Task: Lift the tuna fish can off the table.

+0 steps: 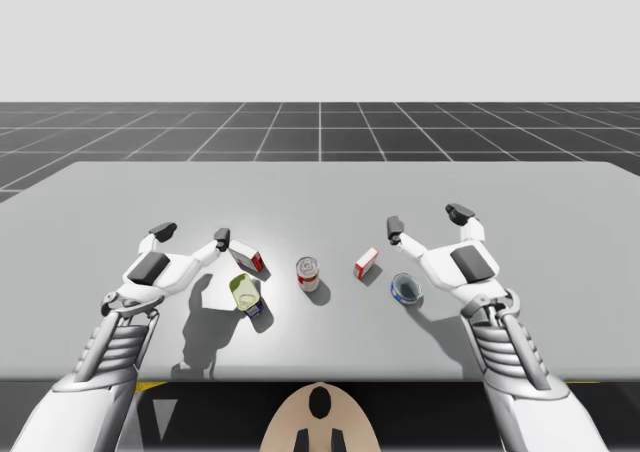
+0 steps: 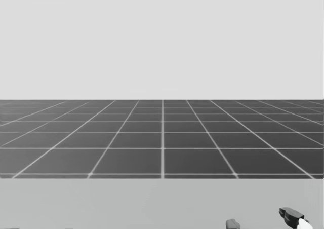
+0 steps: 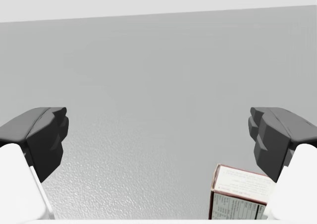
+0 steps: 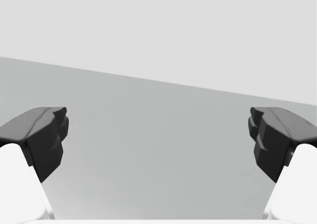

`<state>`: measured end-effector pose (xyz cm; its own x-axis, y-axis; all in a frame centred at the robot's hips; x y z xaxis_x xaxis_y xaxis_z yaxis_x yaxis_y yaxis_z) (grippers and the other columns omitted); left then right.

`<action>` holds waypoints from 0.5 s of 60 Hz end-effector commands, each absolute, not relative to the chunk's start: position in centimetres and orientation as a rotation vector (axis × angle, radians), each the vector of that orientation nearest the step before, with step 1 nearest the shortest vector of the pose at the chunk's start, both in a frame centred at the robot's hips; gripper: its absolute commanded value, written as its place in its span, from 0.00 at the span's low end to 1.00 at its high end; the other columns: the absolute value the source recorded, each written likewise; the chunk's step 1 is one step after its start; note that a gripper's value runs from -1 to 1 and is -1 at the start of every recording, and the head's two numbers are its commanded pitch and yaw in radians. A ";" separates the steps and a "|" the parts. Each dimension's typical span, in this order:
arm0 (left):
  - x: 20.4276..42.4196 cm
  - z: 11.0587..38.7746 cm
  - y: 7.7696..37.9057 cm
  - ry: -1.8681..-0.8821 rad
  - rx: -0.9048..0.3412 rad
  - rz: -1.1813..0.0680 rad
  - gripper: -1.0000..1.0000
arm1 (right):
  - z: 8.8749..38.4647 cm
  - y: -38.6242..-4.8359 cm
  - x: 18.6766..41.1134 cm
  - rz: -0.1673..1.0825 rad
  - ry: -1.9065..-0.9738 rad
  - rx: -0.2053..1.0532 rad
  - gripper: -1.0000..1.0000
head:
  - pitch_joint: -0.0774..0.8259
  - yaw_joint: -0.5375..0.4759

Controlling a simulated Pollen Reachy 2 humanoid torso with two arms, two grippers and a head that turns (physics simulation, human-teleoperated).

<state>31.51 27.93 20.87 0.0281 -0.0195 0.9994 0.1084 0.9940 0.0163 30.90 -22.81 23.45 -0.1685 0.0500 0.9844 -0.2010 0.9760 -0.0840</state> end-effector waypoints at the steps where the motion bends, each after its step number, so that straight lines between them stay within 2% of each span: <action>1: 31.5 20.8 27.9 -1.538 -0.071 -0.100 0.00 | 23.4 -22.7 30.6 0.201 -1.723 0.113 0.00 | 0.08 0.54; 2: 31.5 20.8 27.9 -1.538 -0.071 -0.101 0.00 | 23.3 -22.6 30.5 0.168 -1.729 0.097 0.00 | 0.09 0.54; 3: 31.5 20.8 27.9 -1.538 -0.071 -0.101 0.00 | 23.3 -22.6 30.6 0.186 -1.716 0.131 0.00 | 0.09 0.54; 12: 31.5 20.8 27.9 -1.537 -0.073 -0.099 0.00 | 23.5 -22.8 30.8 0.200 -1.713 0.108 0.00 | 0.13 0.53; 30: 31.5 20.8 27.8 -1.532 -0.077 -0.102 0.00 | 23.6 -22.9 30.9 0.181 -1.710 0.102 0.00 | 0.39 0.53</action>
